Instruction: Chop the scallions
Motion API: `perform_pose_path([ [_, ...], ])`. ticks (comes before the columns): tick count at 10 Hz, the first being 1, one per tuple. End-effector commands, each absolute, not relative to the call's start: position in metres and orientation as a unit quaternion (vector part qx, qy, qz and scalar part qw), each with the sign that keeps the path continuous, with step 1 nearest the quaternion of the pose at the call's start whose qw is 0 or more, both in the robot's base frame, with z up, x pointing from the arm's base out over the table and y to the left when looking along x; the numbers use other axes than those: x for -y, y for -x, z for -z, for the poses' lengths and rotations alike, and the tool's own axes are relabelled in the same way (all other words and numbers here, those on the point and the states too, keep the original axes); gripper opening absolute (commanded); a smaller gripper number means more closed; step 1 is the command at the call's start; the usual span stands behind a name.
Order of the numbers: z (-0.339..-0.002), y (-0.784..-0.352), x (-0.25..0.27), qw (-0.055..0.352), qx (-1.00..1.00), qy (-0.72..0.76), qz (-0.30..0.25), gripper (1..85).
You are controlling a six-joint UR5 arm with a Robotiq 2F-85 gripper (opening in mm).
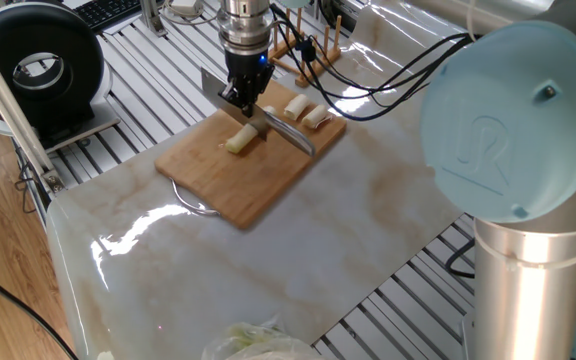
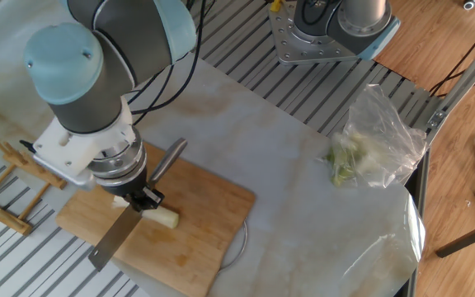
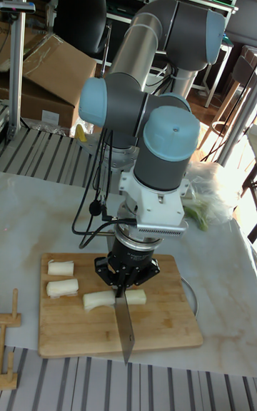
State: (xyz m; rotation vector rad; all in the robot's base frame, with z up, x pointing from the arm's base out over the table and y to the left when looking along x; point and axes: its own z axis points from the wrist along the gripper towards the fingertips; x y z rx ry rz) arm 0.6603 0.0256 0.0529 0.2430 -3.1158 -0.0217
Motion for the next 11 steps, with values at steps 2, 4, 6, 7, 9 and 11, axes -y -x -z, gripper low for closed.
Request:
perform_pose_path([
  [2, -0.073, -0.642, -0.026, 0.063, 0.994, -0.088, 0.013, 1.3],
  [4, -0.087, -0.639, -0.031, 0.078, 0.993, -0.082, 0.017, 1.3],
  [6, -0.067, -0.644, -0.023, 0.055, 0.996, -0.077, -0.007, 1.3],
  [7, -0.063, -0.643, -0.021, 0.052, 0.996, -0.078, -0.005, 1.3],
  [9, -0.056, -0.642, -0.020, 0.047, 0.996, -0.081, -0.002, 1.3],
  [11, -0.049, -0.641, -0.018, 0.040, 0.996, -0.079, -0.003, 1.3],
])
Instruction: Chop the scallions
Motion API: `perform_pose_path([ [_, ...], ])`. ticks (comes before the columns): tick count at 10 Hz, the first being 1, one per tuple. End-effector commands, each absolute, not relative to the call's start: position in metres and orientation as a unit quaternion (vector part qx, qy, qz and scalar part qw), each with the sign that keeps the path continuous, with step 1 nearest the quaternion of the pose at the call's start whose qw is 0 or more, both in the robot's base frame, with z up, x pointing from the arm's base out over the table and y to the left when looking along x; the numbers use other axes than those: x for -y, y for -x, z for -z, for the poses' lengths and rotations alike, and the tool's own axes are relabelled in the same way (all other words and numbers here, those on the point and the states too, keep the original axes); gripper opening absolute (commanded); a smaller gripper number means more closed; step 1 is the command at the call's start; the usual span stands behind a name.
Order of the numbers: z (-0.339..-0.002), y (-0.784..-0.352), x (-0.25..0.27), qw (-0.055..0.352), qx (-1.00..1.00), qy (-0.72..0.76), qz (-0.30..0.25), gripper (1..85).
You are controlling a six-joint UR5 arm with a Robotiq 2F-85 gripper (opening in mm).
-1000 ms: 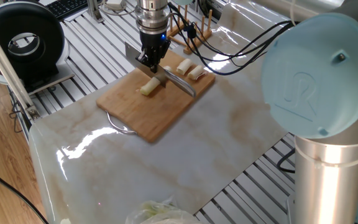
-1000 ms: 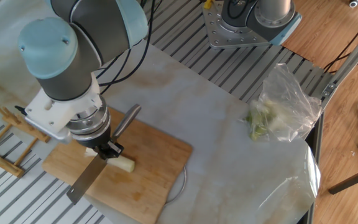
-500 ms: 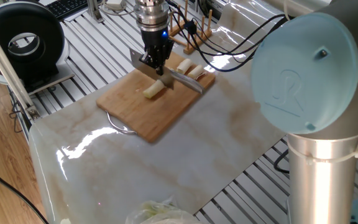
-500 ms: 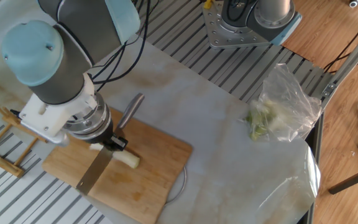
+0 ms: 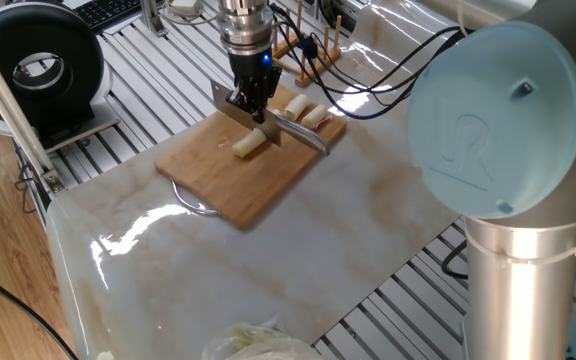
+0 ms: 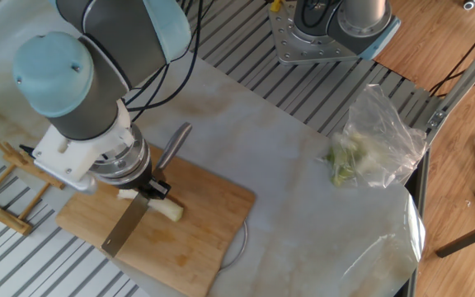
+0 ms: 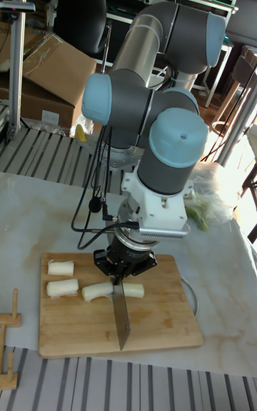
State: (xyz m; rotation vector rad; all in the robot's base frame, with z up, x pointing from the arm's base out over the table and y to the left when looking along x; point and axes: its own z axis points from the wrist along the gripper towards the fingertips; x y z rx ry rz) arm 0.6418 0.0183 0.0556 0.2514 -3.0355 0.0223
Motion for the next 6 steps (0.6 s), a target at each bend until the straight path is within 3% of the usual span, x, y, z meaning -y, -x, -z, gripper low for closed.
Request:
perform_pose_path([
  [1, -0.049, -0.641, -0.019, 0.038, 0.996, -0.079, -0.003, 1.3],
  [6, -0.072, -0.650, -0.024, 0.027, 0.996, -0.084, 0.015, 1.3],
])
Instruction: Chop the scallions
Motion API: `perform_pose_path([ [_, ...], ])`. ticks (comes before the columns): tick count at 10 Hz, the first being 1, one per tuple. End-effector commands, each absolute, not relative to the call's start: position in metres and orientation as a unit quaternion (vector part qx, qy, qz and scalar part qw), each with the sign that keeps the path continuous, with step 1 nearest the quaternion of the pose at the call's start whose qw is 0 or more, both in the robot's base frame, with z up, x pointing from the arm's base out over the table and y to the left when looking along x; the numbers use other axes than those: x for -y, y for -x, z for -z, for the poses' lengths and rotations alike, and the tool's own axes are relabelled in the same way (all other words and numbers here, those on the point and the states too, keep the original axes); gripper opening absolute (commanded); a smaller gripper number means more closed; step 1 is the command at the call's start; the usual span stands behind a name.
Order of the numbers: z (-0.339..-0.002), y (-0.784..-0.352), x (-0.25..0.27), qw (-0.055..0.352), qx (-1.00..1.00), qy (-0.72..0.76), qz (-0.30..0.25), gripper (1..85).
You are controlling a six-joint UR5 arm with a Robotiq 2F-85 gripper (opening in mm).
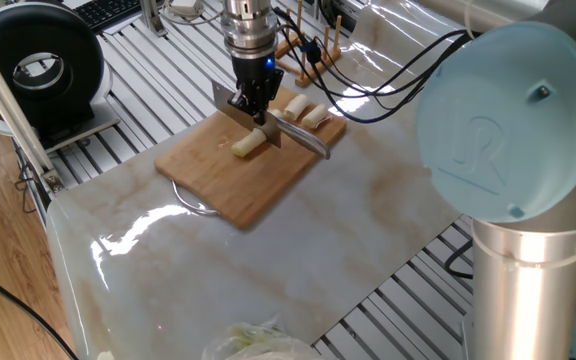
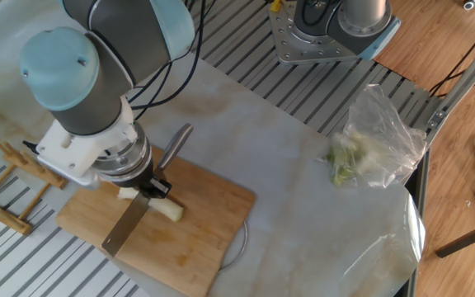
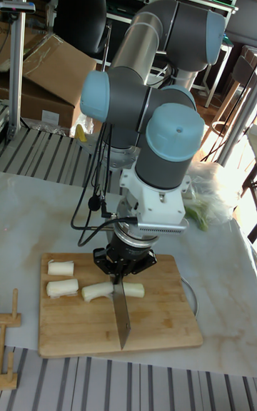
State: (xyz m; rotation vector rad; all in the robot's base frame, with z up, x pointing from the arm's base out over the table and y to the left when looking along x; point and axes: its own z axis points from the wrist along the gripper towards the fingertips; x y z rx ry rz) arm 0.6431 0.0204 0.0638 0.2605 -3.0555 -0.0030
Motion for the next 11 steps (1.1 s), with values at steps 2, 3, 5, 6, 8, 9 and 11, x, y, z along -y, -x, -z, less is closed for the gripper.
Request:
perform_pose_path([
  [2, -0.058, -0.656, -0.027, 0.013, 0.997, -0.079, 0.018, 1.3],
  [3, -0.055, -0.658, -0.027, 0.010, 0.997, -0.079, 0.017, 1.3],
  [5, -0.050, -0.657, -0.026, 0.008, 0.997, -0.078, 0.013, 1.3],
  [6, -0.051, -0.657, -0.027, 0.010, 0.997, -0.078, 0.010, 1.3],
  [8, -0.059, -0.659, -0.024, 0.013, 0.996, -0.085, 0.018, 1.3],
  [9, -0.065, -0.660, -0.024, 0.017, 0.996, -0.086, 0.020, 1.3],
  [11, -0.069, -0.660, -0.026, 0.020, 0.996, -0.083, 0.021, 1.3],
])
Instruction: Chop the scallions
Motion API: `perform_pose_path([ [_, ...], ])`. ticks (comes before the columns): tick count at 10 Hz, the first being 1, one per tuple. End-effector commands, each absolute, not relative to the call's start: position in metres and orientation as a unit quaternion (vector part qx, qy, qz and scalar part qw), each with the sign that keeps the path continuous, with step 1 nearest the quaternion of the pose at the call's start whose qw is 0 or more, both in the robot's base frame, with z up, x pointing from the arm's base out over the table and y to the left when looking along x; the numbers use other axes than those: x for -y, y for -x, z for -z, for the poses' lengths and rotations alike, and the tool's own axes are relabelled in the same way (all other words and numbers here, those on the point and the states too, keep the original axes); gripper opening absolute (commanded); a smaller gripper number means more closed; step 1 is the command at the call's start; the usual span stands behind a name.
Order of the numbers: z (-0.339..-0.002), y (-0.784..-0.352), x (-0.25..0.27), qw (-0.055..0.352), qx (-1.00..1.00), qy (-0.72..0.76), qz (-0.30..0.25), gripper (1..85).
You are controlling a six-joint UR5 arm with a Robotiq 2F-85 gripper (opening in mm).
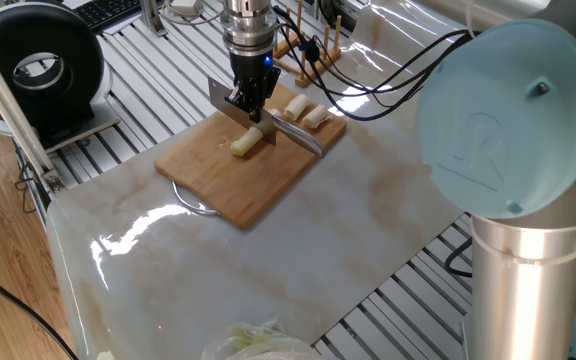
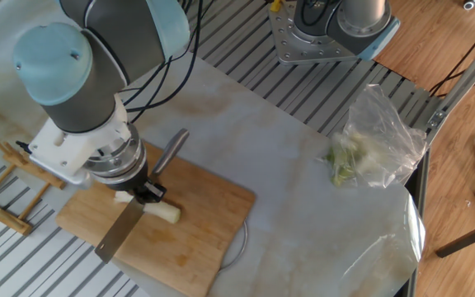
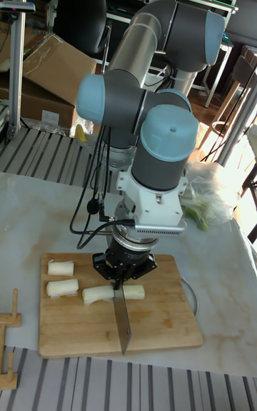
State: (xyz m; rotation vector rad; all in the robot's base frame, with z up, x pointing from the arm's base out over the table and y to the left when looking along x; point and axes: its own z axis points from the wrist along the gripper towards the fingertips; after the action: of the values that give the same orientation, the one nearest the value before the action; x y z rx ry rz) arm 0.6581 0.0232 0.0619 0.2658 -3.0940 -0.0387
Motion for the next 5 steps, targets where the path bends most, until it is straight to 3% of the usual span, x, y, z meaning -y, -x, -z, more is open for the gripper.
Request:
perform_pose_path([
  [1, -0.061, -0.662, -0.026, 0.011, 0.997, -0.078, 0.010, 1.3],
  [5, -0.065, -0.662, -0.029, 0.012, 0.997, -0.075, 0.011, 1.3],
])
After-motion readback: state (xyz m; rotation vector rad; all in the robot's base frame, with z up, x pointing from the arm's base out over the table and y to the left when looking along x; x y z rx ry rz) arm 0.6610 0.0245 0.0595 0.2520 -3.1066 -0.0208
